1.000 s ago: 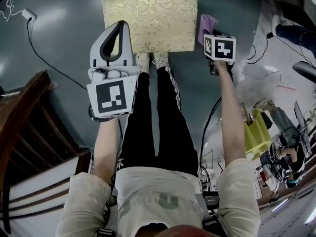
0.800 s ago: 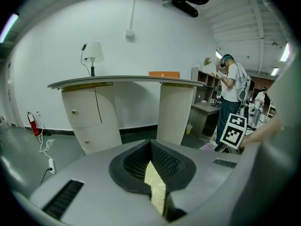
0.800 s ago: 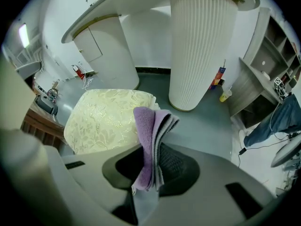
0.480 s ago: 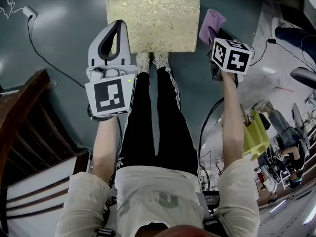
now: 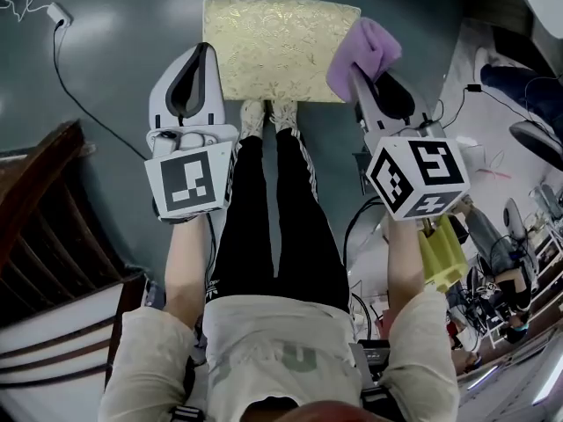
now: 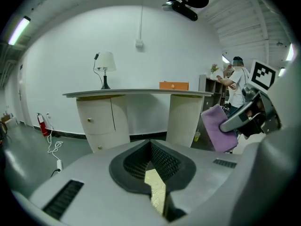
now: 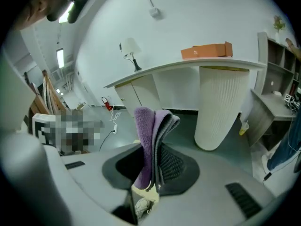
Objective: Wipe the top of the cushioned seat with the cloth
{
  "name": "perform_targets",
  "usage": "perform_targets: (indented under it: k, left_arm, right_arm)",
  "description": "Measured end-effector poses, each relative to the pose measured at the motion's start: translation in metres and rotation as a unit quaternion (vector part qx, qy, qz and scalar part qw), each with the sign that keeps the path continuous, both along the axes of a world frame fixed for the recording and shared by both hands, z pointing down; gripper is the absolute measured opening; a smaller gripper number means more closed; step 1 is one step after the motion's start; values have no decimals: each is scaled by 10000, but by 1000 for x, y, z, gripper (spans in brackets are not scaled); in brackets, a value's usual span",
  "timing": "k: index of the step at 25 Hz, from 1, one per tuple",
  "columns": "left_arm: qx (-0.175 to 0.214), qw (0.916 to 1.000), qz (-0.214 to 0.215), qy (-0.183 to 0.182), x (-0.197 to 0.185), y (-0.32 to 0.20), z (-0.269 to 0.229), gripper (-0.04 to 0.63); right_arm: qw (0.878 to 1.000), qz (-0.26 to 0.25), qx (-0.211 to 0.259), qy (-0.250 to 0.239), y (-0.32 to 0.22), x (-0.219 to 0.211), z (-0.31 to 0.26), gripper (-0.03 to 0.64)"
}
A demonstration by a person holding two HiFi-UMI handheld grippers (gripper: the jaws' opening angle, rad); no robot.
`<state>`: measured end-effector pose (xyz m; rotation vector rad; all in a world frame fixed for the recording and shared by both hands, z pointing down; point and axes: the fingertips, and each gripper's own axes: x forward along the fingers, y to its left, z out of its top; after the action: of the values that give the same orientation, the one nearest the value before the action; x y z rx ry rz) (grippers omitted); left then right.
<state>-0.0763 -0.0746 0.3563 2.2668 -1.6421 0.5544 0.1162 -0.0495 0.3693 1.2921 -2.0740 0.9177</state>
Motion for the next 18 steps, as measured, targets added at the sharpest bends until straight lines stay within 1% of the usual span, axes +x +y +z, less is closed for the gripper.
perform_targets:
  k: [3, 5, 8, 9, 11, 13, 16, 18]
  left_arm:
    - [-13, 9999, -84, -79, -3, 5, -3, 6]
    - [49, 9998, -174, -61, -9, 7, -7, 6]
    - [-1, 9995, -313, -101, -24, 15, -6, 6]
    - [40, 9993, -374, -79, -27, 17, -8, 6]
    - [103, 9988, -475, -56, -32, 18, -8, 6]
    - [75, 9983, -581, -55, -40, 20, -5, 6]
    - [29, 9972, -749, -49, -57, 25, 0, 6]
    - [18, 9966, -826, -70, -69, 30, 2, 6]
  right_arm:
    - [9998, -147, 37, -158, 2, -7, -13, 89]
    - [9995, -214, 54, -218, 3, -15, -18, 89]
    - [9987, -351, -3, -379, 9, -37, -19, 89]
    - [9980, -425, -53, -464, 11, -47, -17, 89]
    - [9959, -606, -176, -649, 15, -69, -11, 89]
    - [9922, -811, -331, -887, 20, -98, -2, 89]
    - [9807, -1169, -602, -1449, 34, -153, 24, 89]
    - [9717, -1443, -823, -1679, 46, -187, 52, 89]
